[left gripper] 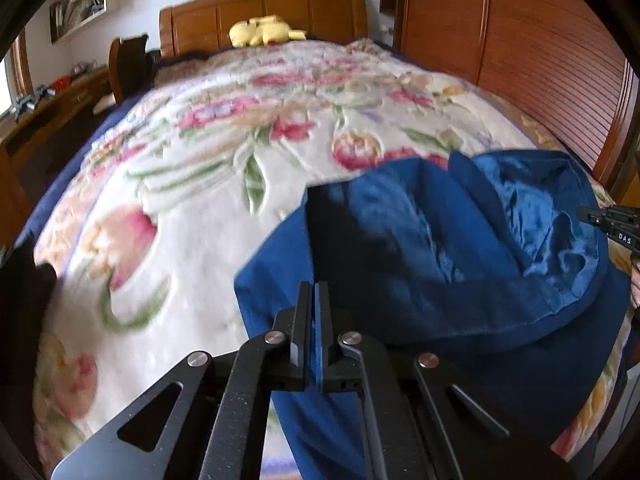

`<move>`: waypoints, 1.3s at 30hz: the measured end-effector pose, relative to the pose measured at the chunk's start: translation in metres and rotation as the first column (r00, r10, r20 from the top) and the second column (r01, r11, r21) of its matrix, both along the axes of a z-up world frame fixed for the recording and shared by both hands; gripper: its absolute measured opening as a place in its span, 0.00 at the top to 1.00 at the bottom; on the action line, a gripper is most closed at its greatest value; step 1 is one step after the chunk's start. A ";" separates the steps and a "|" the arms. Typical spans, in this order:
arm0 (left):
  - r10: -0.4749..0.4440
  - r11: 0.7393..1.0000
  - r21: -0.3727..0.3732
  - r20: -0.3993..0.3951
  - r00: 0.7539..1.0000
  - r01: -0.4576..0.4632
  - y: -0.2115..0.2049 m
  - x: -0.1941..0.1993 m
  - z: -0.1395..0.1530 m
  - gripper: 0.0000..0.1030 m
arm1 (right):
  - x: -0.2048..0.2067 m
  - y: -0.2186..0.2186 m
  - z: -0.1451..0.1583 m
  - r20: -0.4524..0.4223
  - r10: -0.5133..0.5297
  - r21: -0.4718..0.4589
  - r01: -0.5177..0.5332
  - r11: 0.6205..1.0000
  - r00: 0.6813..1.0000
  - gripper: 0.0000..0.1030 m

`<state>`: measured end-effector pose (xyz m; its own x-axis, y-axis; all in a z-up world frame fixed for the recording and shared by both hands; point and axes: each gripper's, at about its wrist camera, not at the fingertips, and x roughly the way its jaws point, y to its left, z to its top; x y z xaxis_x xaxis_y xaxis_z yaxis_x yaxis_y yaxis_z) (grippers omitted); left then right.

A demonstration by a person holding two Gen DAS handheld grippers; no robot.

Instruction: Fold large clothes

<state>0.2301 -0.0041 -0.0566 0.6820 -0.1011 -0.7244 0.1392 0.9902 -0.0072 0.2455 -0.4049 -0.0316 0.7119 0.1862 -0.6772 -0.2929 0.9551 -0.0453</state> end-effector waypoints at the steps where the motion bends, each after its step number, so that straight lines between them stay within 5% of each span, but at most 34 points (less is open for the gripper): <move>1: 0.005 1.000 0.010 0.009 1.000 -0.005 0.000 0.004 0.004 0.99 | 0.004 -0.001 0.003 0.010 -0.003 0.002 0.003 1.000 1.000 0.98; 9: 0.048 0.997 0.051 0.052 0.997 -0.051 0.013 0.048 0.022 0.99 | 0.056 -0.010 0.025 0.067 -0.045 0.034 0.043 0.999 0.997 0.99; 23: 0.086 0.995 0.047 0.076 0.993 -0.089 0.023 0.106 0.014 0.99 | 0.125 0.008 0.000 0.020 -0.095 0.027 0.095 0.995 0.995 0.98; 29: 0.100 0.993 0.053 0.089 0.991 -0.105 0.021 0.110 0.015 0.99 | 0.119 -0.007 0.011 0.065 -0.142 0.042 0.139 0.989 0.988 0.59; 37: 0.103 0.994 0.016 0.097 0.990 -0.105 0.025 0.091 0.021 0.98 | 0.126 -0.023 -0.011 -0.007 -0.203 -0.022 0.203 0.979 0.979 0.58; 39: 0.082 0.996 0.020 0.098 0.992 -0.084 0.021 0.085 0.021 0.90 | 0.133 -0.025 -0.022 -0.041 -0.219 -0.035 0.217 0.975 0.975 0.58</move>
<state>0.3151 0.0167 -0.0355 0.7545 -0.0242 -0.6558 0.0553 0.9981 0.0268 0.3789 -0.4302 -0.0533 0.7025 0.0088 -0.7117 -0.0801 0.9946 -0.0668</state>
